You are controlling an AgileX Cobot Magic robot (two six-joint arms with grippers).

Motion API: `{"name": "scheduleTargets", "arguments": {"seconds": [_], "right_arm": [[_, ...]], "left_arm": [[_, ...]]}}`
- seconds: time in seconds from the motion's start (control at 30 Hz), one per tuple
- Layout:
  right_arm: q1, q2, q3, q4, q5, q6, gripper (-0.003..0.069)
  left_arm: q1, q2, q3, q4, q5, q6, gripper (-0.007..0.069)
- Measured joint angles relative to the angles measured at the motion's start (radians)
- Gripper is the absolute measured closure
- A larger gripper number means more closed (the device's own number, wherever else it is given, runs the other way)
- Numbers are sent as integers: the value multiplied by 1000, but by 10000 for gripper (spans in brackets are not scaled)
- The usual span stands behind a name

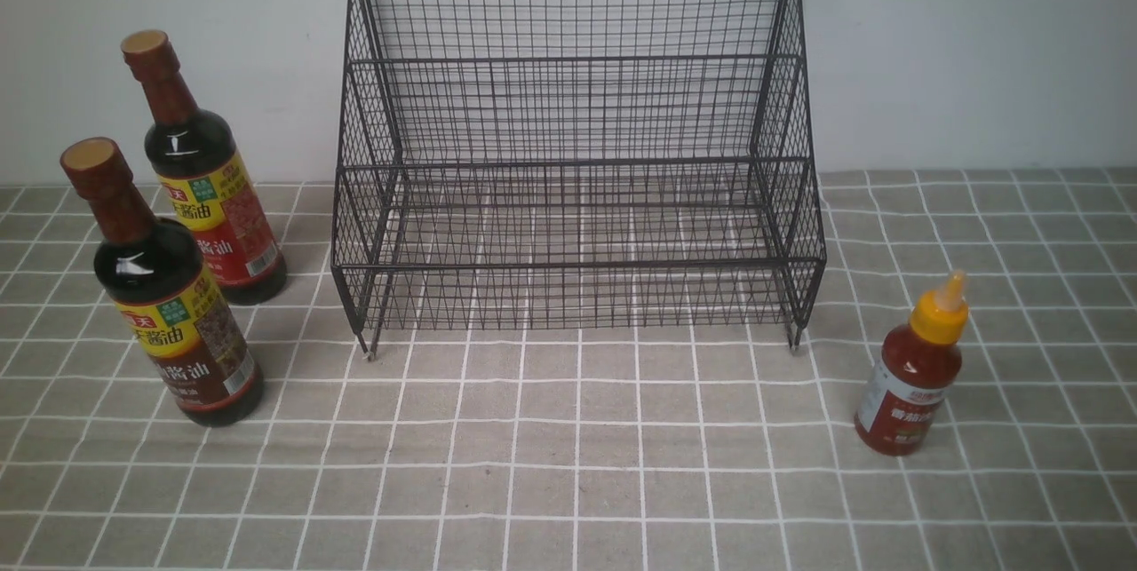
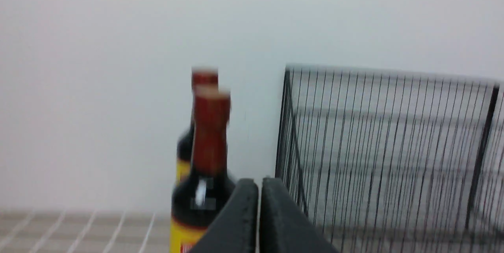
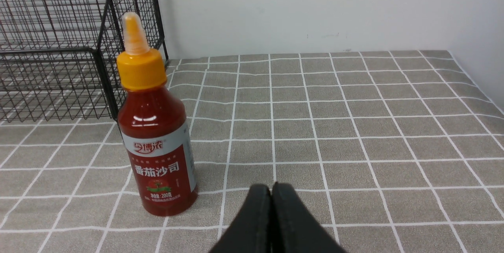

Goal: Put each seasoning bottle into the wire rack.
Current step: Use the left arm to grab the condiment bottle closest to it

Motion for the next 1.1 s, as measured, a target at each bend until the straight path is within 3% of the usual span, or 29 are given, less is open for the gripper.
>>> {"name": "scheduleTargets", "arguments": {"seconds": [0.03, 0.1, 0.3, 0.43, 0.53, 0.67, 0.87, 1.1], "right_arm": [[0, 0, 0, 0, 0, 0, 673], [0, 0, 0, 0, 0, 0, 673], [0, 0, 0, 0, 0, 0, 673], [0, 0, 0, 0, 0, 0, 673], [0, 0, 0, 0, 0, 0, 673], [0, 0, 0, 0, 0, 0, 673], [0, 0, 0, 0, 0, 0, 673], [0, 0, 0, 0, 0, 0, 673]], "left_arm": [[0, 10, 0, -27, -138, 0, 631], [0, 60, -10, -82, -249, 2, 631], [0, 362, -153, -133, -267, 59, 629], [0, 605, -280, -138, -268, 66, 579], [0, 755, -377, -139, -268, 73, 496], [0, 924, -489, -175, -268, 136, 309], [0, 1096, -603, -333, -271, 235, 99], [0, 1295, -680, -439, -273, 304, 51]]}}
